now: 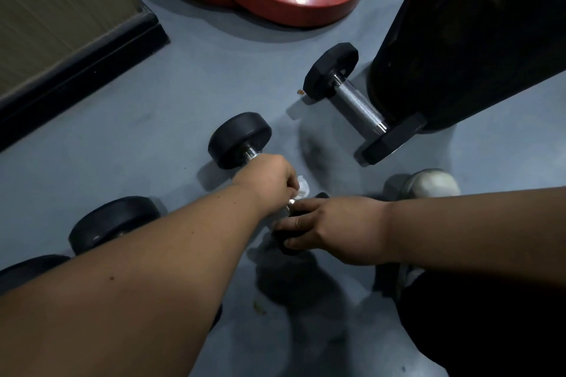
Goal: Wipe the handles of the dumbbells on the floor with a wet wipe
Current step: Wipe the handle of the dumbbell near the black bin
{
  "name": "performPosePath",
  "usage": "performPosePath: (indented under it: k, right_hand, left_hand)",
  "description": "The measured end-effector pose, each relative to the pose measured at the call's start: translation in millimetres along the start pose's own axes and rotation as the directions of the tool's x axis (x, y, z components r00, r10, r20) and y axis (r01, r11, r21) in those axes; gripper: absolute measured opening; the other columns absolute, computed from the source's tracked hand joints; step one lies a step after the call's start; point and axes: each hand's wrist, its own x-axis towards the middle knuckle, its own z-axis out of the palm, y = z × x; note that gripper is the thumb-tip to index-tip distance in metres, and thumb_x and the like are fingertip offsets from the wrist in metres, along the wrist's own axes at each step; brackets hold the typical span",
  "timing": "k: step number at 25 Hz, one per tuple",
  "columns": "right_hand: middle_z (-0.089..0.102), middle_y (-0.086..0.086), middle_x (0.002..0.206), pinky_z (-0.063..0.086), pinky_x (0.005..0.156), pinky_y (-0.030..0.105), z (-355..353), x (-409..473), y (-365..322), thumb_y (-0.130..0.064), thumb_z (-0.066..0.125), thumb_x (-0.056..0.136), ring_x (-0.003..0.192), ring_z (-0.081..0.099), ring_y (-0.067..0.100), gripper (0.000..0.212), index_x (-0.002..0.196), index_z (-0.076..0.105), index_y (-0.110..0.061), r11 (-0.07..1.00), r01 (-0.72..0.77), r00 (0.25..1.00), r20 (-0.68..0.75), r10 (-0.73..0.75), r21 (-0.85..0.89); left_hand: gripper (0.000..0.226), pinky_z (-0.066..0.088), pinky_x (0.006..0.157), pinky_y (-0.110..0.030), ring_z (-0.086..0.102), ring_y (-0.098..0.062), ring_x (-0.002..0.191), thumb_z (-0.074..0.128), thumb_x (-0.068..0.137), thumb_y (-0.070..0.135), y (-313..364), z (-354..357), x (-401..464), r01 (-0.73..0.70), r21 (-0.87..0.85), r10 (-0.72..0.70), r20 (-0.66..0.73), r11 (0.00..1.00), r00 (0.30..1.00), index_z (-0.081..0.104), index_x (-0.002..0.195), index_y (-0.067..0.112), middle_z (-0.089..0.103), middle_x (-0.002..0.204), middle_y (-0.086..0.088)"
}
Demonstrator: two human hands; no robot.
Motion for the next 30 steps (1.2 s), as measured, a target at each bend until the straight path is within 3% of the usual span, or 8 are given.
performPosePath:
  k: [5, 8, 12, 16, 20, 25, 28, 30]
  right_hand:
    - [0.040, -0.003, 0.158, 0.052, 0.095, 0.047, -3, 1, -1, -0.004, 0.051, 0.093, 0.131, 0.044, 0.033, 0.046, 0.133, 0.062, -0.023, 1.000, 0.001, 1.000, -0.005, -0.001, -0.004]
    - [0.041, -0.002, 0.158, 0.051, 0.097, 0.047, -2, 0, 0, -0.004, 0.052, 0.093, 0.132, 0.045, 0.034, 0.045, 0.132, 0.063, -0.023, 1.000, 0.006, 1.000, -0.013, -0.006, 0.002]
    - [0.038, 0.000, 0.160, 0.048, 0.102, 0.048, -2, -3, 1, -0.002, 0.052, 0.093, 0.136, 0.042, 0.036, 0.047, 0.135, 0.062, -0.021, 1.000, 0.016, 1.000, -0.018, -0.016, 0.004]
    - [0.037, 0.009, 0.160, 0.047, 0.107, 0.052, 4, -12, 5, 0.003, 0.053, 0.093, 0.145, 0.035, 0.039, 0.050, 0.140, 0.059, -0.013, 0.998, 0.012, 0.998, -0.062, -0.009, 0.062]
    - [0.039, 0.016, 0.158, 0.044, 0.112, 0.049, 14, -23, 13, 0.008, 0.052, 0.092, 0.149, 0.032, 0.035, 0.050, 0.141, 0.055, -0.002, 0.993, 0.030, 0.989, -0.145, -0.014, 0.114]
    - [0.044, 0.024, 0.152, 0.051, 0.103, 0.044, 16, -33, 17, -0.007, 0.032, 0.095, 0.138, 0.047, 0.041, 0.052, 0.136, 0.064, -0.012, 0.999, 0.023, 0.963, -0.269, -0.010, 0.043]
    - [0.049, 0.021, 0.150, 0.056, 0.097, 0.044, 14, -27, 13, -0.004, 0.039, 0.091, 0.134, 0.053, 0.039, 0.052, 0.132, 0.067, -0.018, 0.999, 0.029, 0.965, -0.261, -0.019, 0.035]
    - [0.053, 0.019, 0.147, 0.058, 0.092, 0.042, 10, -22, 9, 0.002, 0.051, 0.084, 0.131, 0.056, 0.037, 0.054, 0.131, 0.068, -0.020, 0.999, 0.035, 0.970, -0.240, -0.029, 0.019]
  left_hand:
    - [0.016, 0.058, 0.079, -0.035, 0.067, -0.017, 0.083, 0.065, 0.085, 0.020, -11, -14, 12, 0.070, 0.048, -0.067, -0.068, 0.996, 0.995, 0.076, 0.083, 0.030, 0.073, 0.085, 0.005]
    - [0.020, 0.057, 0.066, -0.032, 0.065, -0.024, 0.078, 0.058, 0.080, 0.013, -19, -25, 15, 0.124, 0.148, -0.107, -0.118, 0.981, 0.987, 0.071, 0.073, 0.027, 0.067, 0.077, 0.001]
    - [0.020, 0.056, 0.064, -0.032, 0.064, -0.024, 0.076, 0.056, 0.081, 0.013, -19, -24, 12, 0.152, 0.171, -0.128, -0.144, 0.974, 0.981, 0.071, 0.081, 0.026, 0.067, 0.078, 0.000]
    - [0.017, 0.058, 0.075, -0.036, 0.067, -0.022, 0.083, 0.059, 0.085, 0.015, -16, -23, 8, 0.088, 0.113, -0.078, -0.091, 0.990, 0.993, 0.074, 0.084, 0.023, 0.072, 0.085, 0.000]
    - [0.012, 0.054, 0.088, -0.032, 0.066, -0.012, 0.094, 0.067, 0.088, 0.027, -15, -9, -1, -0.002, 0.004, 0.002, -0.070, 1.000, 0.998, 0.076, 0.095, 0.031, 0.073, 0.098, 0.009]
    - [0.011, 0.053, 0.085, -0.030, 0.065, -0.009, 0.093, 0.069, 0.085, 0.032, -18, -1, -9, -0.141, 0.076, 0.141, 0.002, 0.987, 0.990, 0.075, 0.094, 0.033, 0.071, 0.096, 0.012]
    - [0.013, 0.052, 0.085, -0.033, 0.063, -0.010, 0.094, 0.069, 0.084, 0.034, -24, 0, -17, -0.232, 0.127, 0.228, 0.051, 0.964, 0.972, 0.075, 0.096, 0.035, 0.068, 0.097, 0.013]
    - [0.013, 0.053, 0.084, -0.034, 0.062, -0.009, 0.093, 0.069, 0.085, 0.038, -29, -1, -17, -0.216, 0.126, 0.214, 0.030, 0.968, 0.976, 0.075, 0.096, 0.036, 0.066, 0.096, 0.015]
